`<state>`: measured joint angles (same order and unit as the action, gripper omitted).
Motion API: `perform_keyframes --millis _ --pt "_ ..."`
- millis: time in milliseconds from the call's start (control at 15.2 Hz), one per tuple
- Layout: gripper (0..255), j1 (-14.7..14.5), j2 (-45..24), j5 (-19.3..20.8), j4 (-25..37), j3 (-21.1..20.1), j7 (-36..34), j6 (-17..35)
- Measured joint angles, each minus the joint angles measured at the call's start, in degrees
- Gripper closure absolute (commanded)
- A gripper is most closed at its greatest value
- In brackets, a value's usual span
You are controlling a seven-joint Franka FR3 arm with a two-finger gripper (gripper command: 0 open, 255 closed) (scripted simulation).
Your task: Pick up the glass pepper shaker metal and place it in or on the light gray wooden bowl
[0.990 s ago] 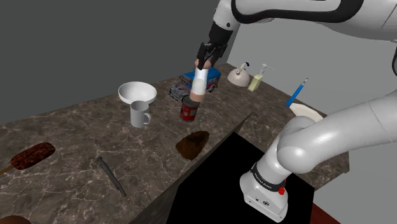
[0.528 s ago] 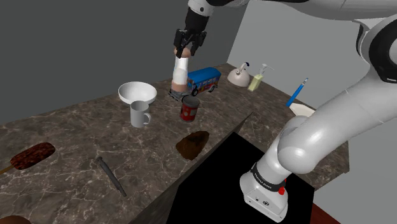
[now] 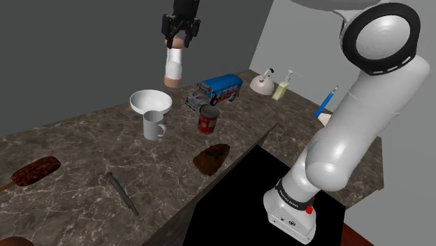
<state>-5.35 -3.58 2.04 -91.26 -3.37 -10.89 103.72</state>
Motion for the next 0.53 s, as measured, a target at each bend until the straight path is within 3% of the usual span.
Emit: perform_keyframes --millis 198,396,528 --pt "255 -0.83 -7.49 0.71 11.39 -0.51 -1.15 -3.97" --pt "255 -2.16 -17.95 1.70 28.19 -0.87 -2.22 -10.30" --pt "255 -2.62 -20.29 1.94 30.70 -0.95 -2.68 -10.61"
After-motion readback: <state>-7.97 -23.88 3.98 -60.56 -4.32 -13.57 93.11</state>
